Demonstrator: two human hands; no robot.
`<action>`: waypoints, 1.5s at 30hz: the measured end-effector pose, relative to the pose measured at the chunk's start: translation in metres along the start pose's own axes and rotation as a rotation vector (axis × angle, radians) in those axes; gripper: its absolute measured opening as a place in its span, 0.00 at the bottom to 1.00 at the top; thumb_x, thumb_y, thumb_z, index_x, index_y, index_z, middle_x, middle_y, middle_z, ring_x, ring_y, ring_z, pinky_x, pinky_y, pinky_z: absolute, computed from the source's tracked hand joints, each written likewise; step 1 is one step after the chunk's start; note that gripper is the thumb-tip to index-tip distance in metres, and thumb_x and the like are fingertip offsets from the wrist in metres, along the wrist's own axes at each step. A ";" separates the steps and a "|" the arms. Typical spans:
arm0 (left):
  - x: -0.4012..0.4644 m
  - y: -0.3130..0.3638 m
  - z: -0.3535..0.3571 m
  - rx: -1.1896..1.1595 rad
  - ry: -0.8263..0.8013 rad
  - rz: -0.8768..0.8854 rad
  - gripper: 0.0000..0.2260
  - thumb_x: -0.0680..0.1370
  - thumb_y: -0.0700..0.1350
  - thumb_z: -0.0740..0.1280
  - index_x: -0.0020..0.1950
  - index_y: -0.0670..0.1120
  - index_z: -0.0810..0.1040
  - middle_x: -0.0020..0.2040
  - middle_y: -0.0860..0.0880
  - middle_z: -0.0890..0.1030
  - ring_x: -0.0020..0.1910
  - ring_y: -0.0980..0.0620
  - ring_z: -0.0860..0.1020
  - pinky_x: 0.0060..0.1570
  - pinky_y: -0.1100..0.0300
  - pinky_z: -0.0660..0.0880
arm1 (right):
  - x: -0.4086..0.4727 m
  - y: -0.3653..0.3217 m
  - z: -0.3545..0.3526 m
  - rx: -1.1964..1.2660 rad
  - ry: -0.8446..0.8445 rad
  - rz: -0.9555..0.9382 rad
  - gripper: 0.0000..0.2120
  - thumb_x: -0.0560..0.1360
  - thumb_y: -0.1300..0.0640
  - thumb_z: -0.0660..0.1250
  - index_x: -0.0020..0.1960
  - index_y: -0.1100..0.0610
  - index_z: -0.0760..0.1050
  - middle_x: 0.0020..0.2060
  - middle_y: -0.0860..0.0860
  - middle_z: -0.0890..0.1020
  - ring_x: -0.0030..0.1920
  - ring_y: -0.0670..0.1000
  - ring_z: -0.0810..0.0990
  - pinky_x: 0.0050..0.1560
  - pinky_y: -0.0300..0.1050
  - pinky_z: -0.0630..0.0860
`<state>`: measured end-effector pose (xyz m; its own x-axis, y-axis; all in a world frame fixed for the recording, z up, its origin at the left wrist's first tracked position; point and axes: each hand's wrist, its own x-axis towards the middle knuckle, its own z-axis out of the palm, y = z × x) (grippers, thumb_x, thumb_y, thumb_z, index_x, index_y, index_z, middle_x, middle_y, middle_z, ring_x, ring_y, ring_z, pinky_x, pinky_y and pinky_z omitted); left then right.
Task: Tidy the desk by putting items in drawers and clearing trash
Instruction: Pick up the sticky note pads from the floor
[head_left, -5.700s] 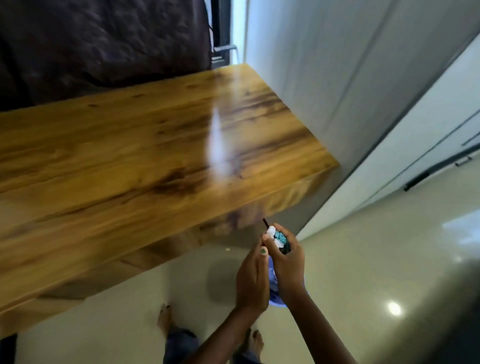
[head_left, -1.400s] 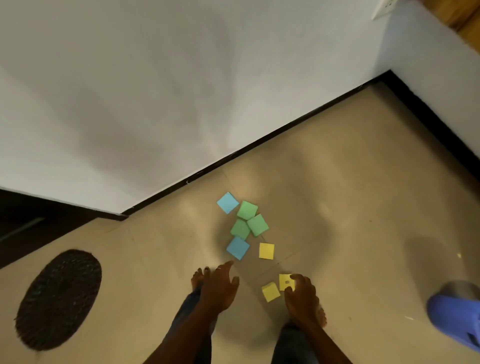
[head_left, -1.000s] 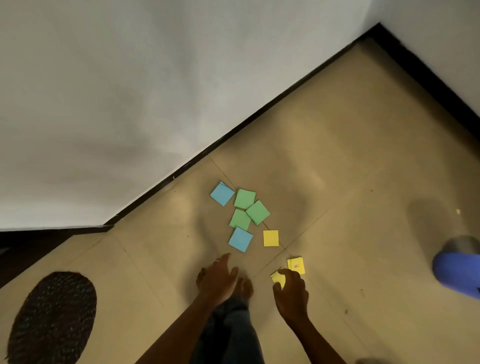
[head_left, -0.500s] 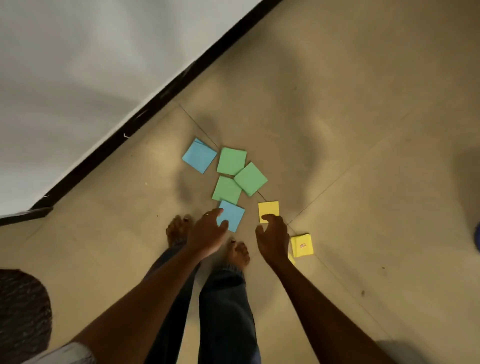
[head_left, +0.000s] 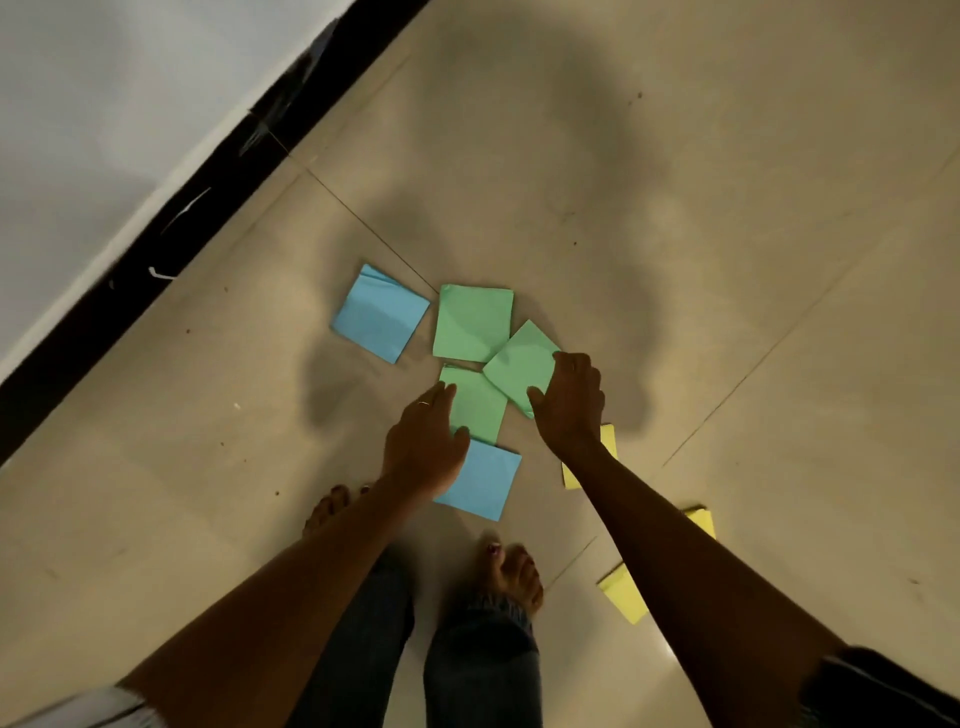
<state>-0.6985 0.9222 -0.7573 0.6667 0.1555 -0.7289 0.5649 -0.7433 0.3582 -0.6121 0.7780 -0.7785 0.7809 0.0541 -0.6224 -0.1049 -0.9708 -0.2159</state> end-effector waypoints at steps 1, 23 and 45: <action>0.006 -0.002 0.001 0.002 0.016 0.006 0.26 0.80 0.49 0.59 0.76 0.47 0.56 0.76 0.49 0.58 0.74 0.48 0.59 0.69 0.52 0.62 | 0.007 -0.001 0.004 -0.014 0.007 0.009 0.27 0.75 0.54 0.67 0.69 0.61 0.62 0.67 0.57 0.66 0.65 0.59 0.66 0.61 0.54 0.67; 0.037 -0.014 -0.021 -0.531 0.010 0.061 0.14 0.68 0.45 0.76 0.53 0.49 0.82 0.47 0.53 0.82 0.48 0.54 0.80 0.41 0.74 0.71 | -0.032 -0.026 0.011 0.451 -0.044 -0.264 0.04 0.74 0.64 0.66 0.48 0.60 0.76 0.40 0.50 0.80 0.39 0.48 0.76 0.38 0.33 0.70; 0.049 -0.063 -0.050 -1.189 0.239 -0.400 0.07 0.70 0.47 0.75 0.40 0.49 0.78 0.41 0.50 0.81 0.43 0.50 0.79 0.50 0.50 0.77 | 0.082 -0.076 0.008 -0.207 0.150 -0.245 0.16 0.70 0.59 0.71 0.55 0.61 0.72 0.57 0.60 0.70 0.59 0.61 0.68 0.54 0.51 0.67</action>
<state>-0.6768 1.0091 -0.7860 0.3507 0.4377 -0.8279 0.7482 0.4006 0.5288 -0.5445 0.8577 -0.8192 0.8506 0.2713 -0.4504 0.2117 -0.9608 -0.1790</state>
